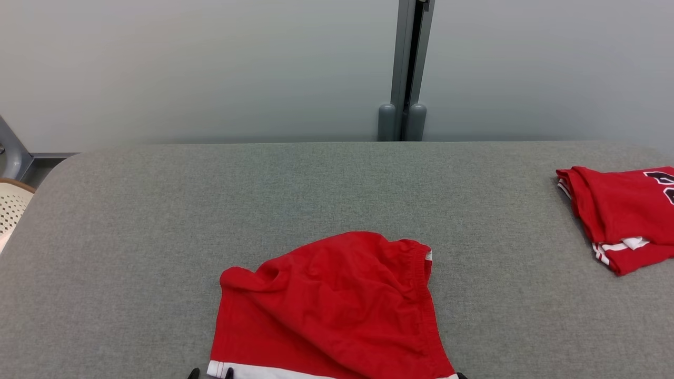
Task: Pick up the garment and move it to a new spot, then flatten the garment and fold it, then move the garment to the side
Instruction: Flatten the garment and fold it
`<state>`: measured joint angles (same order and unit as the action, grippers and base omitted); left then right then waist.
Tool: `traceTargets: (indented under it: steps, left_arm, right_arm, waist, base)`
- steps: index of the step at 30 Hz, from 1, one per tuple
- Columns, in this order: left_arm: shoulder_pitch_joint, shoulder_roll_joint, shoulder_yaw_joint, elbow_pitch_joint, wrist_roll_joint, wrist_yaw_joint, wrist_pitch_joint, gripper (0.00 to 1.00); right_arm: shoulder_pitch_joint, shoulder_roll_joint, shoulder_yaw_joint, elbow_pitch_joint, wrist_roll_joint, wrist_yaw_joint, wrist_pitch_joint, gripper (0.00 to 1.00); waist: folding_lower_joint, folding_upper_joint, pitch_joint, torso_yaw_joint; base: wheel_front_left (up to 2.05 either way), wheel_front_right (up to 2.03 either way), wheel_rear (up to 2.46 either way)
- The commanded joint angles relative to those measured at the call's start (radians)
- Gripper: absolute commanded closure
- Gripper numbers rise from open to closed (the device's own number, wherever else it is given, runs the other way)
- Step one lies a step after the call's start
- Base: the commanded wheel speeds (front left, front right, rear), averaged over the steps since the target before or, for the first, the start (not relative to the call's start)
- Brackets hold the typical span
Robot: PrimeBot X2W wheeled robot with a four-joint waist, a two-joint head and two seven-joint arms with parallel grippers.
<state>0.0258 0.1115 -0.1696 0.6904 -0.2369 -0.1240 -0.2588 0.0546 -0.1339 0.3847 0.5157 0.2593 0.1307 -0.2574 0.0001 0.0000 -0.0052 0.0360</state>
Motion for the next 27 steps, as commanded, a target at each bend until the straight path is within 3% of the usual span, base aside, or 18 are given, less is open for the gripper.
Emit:
traceTargets:
  steps: [1, 12, 20, 21, 22, 23, 27]
  left_arm:
    - [-0.023, -0.003, -0.001, 0.008, -0.007, -0.005, -0.006, 0.0]
    - [-0.09, -0.022, -0.08, 0.113, -0.053, -0.009, -0.003, 0.0]
    - [-0.11, -0.022, -0.117, 0.068, -0.091, -0.007, -0.005, 0.0]
    - [-0.11, -0.021, -0.117, 0.061, -0.096, -0.007, -0.005, 0.5]
    - [-0.112, -0.019, -0.116, 0.054, -0.1, -0.007, -0.006, 0.71]
    - [-0.112, -0.016, -0.116, 0.049, -0.105, -0.007, -0.006, 1.0]
    - [-0.115, -0.01, -0.112, 0.036, -0.117, -0.007, -0.006, 1.0]
  right_arm:
    - [-0.014, -0.002, 0.013, 0.004, 0.012, 0.0, -0.006, 0.0]
    - [-0.055, -0.05, 0.136, -0.014, 0.099, 0.0, -0.008, 0.0]
    - [-0.06, -0.062, 0.159, -0.077, 0.121, 0.0, -0.009, 0.0]
    - [-0.059, -0.063, 0.159, -0.081, 0.119, 0.0, -0.008, 0.0]
    - [-0.059, -0.064, 0.161, -0.084, 0.12, 0.0, -0.009, 0.0]
    - [-0.06, -0.064, 0.163, -0.087, 0.121, 0.0, -0.009, 1.0]
    - [-0.068, -0.07, 0.174, -0.096, 0.123, 0.0, -0.009, 1.0]
  waist:
    - [-0.0001, 0.0, 0.001, 0.0]
    - [-0.0001, 0.0, 0.009, 0.001]
    - [-0.0001, 0.0, 0.02, -0.001]
    - [-0.0001, 0.0, 0.021, 0.0]
    - [-0.0001, 0.0, 0.022, 0.001]
    - [-0.0001, 0.0, 0.023, 0.001]
    - [-0.0001, 0.0, 0.027, 0.003]
  base:
    - [0.0, 0.0, 0.0]
    - [0.0, 0.0, 0.0]
    - [0.0, 0.0, 0.0]
    - [0.0, 0.0, 0.0]
    - [0.0, 0.0, 0.0]
    - [0.0, 0.0, 0.0]
    - [0.0, 0.0, 0.0]
